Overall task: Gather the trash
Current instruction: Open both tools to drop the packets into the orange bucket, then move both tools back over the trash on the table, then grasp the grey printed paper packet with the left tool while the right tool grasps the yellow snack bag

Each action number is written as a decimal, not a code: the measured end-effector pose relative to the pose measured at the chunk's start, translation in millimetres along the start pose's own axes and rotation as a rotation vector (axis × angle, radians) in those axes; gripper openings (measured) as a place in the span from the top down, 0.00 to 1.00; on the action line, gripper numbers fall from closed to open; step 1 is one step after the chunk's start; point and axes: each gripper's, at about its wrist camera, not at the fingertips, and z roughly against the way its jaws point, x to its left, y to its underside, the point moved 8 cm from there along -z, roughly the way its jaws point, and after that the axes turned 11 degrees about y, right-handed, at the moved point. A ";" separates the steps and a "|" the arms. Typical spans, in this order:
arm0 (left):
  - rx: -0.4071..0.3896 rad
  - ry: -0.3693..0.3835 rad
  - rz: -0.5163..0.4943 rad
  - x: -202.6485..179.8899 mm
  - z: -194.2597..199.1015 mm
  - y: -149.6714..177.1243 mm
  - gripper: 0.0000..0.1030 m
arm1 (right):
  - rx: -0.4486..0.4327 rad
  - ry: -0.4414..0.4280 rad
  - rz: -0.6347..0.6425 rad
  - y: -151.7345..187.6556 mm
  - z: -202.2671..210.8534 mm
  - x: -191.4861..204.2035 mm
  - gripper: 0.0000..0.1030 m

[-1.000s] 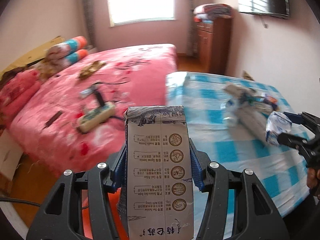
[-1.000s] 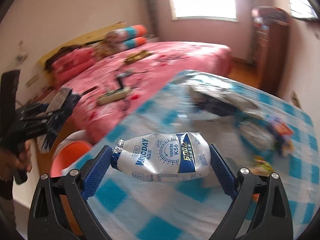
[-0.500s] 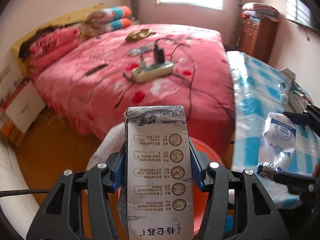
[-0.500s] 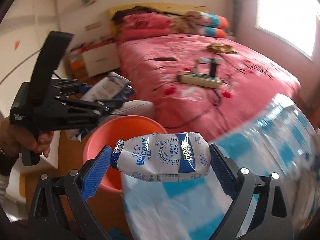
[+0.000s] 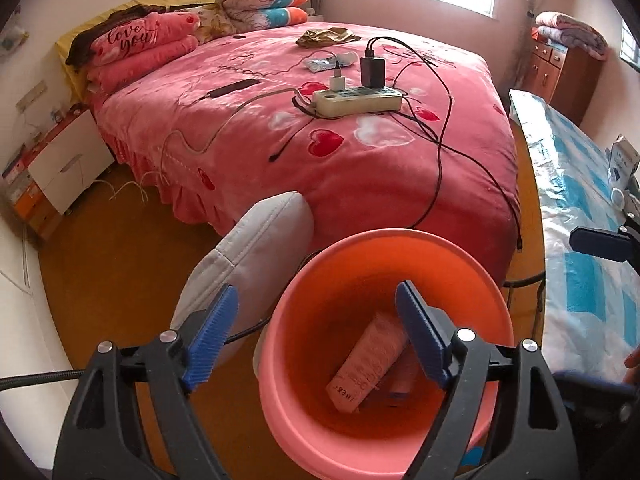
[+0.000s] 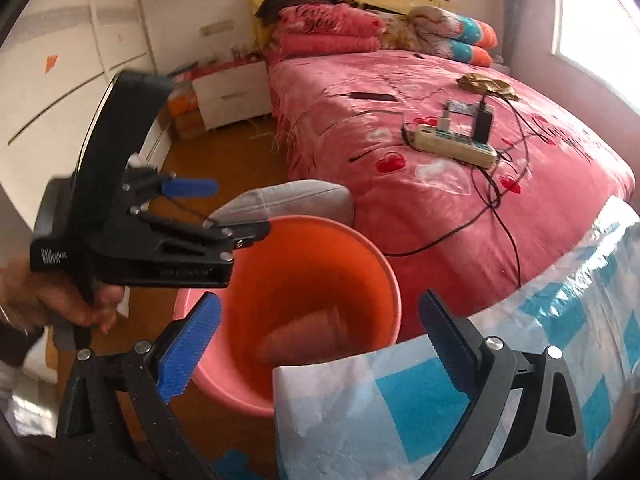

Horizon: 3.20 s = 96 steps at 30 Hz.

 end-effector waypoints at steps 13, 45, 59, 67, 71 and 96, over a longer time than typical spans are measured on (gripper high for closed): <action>-0.051 0.029 -0.072 -55.4 22.7 -3.0 0.14 | -0.008 0.059 -0.296 31.9 43.2 -69.7 0.05; -0.133 0.104 -0.303 -256.1 63.1 -33.8 0.13 | -0.143 0.384 -0.675 167.1 177.9 -248.3 0.05; -0.136 0.174 -0.421 -342.2 59.4 -29.0 0.13 | -0.167 0.520 -0.750 199.9 213.4 -300.7 0.05; -0.118 0.225 -0.451 -384.6 50.7 -25.1 0.13 | -0.164 0.571 -0.830 228.9 230.9 -334.0 0.05; -0.103 0.283 -0.455 -407.8 47.4 -26.1 0.13 | -0.167 0.587 -0.900 248.2 241.3 -355.1 0.05; 0.089 0.407 -0.288 -503.1 -38.4 -25.6 0.13 | -0.180 0.416 -1.105 305.7 248.0 -405.9 0.05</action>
